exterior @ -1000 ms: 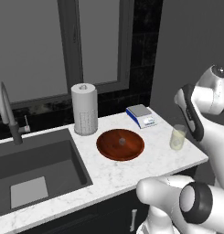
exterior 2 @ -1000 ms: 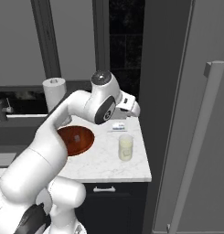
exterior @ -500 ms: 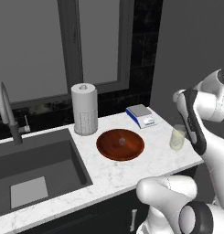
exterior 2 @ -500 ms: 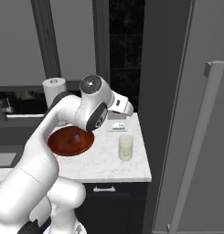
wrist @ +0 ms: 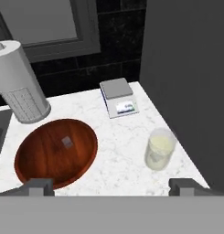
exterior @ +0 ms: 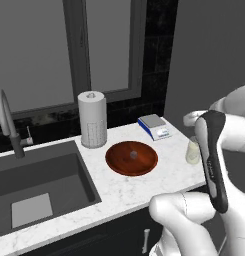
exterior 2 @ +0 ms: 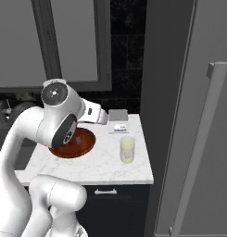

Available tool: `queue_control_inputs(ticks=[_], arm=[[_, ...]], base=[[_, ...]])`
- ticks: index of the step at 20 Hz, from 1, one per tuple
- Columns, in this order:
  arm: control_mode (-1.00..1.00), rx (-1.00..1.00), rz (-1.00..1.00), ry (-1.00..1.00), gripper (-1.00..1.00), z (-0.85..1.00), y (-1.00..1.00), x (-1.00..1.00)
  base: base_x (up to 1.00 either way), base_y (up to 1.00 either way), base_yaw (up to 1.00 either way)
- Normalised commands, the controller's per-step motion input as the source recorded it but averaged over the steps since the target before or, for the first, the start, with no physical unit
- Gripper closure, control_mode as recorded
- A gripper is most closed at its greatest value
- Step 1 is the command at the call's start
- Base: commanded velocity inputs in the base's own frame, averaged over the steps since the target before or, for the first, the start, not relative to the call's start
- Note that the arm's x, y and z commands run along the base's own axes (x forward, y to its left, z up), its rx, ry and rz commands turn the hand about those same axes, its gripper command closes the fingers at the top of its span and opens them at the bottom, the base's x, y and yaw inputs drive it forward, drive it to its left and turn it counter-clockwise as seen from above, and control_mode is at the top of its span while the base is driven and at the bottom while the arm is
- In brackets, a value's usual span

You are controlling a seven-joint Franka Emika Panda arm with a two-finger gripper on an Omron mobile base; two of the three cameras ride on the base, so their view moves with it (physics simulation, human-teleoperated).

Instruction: Grab a lemon wedge from the fridge and one ice cube from the ice bowl, and put them in the glass of lemonade.

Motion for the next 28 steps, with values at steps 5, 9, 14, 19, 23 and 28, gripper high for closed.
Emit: queue_control_inputs(ticks=[5, 9, 14, 19, 23, 28], arm=[[-1.0, -0.02, 0.0, 0.03, -1.0, 0.36, 0.76, -0.95], [-1.0, 0.0, 0.0, -0.23, -1.0, 0.16, 0.41, -0.97], [-1.0, 0.0, 0.0, -0.05, -1.0, 0.34, 0.17, -0.87], [-1.0, 0.0, 0.0, -0.06, -1.0, 0.12, 0.01, -0.14], [-1.0, 0.0, 0.0, 0.0, -1.0, 0.0, 0.0, 0.0], [1.0, 0.0, 0.0, 0.0, -1.0, 0.0, 0.0, 0.0]], base=[[0.0, 0.0, 0.0], [0.0, 0.0, 0.0], [0.0, 0.0, 0.0], [0.0, 0.0, 0.0], [0.0, 0.0, 0.0], [-0.18, -0.05, -0.03]])
